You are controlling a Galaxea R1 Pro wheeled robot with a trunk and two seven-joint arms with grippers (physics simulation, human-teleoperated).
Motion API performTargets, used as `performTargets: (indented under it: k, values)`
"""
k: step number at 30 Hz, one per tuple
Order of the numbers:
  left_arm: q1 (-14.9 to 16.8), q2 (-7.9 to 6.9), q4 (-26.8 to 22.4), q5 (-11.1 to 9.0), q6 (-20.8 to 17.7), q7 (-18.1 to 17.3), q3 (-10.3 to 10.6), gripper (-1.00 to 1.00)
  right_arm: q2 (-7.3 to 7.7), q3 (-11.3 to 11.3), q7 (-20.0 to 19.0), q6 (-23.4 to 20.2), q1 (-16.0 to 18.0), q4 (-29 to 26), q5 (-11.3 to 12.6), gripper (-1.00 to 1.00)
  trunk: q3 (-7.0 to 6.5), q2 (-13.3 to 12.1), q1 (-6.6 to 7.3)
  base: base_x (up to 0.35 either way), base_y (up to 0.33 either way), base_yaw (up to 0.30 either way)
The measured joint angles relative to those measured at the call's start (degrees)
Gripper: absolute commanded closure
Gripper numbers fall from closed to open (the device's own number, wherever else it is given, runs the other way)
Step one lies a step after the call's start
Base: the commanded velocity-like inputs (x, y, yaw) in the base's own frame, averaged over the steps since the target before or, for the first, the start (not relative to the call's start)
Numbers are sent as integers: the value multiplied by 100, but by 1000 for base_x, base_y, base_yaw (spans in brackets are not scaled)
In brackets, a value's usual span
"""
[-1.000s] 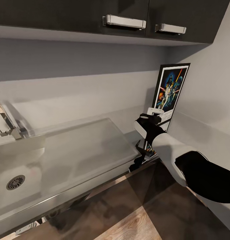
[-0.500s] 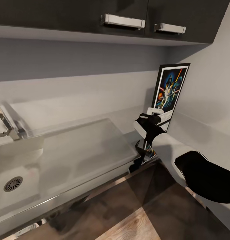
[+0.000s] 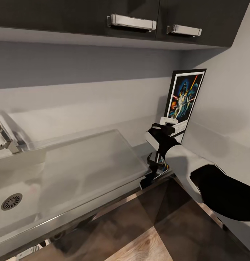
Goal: Pick up the poster from the kitchen countertop and hang it on one of the wall nails in the kitchen.
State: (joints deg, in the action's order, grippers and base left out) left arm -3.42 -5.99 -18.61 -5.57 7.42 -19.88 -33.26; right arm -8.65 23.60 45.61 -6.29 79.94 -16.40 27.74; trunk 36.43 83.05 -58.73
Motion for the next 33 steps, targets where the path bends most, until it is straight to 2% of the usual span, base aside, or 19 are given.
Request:
performTargets:
  k: [33]
  values:
    - [0, -8, 0, 0, 0, 0, 0, -100, 0, 0, 0, 3, 0, -6, 0, -100, 0, 0, 0, 0, 0, 0]
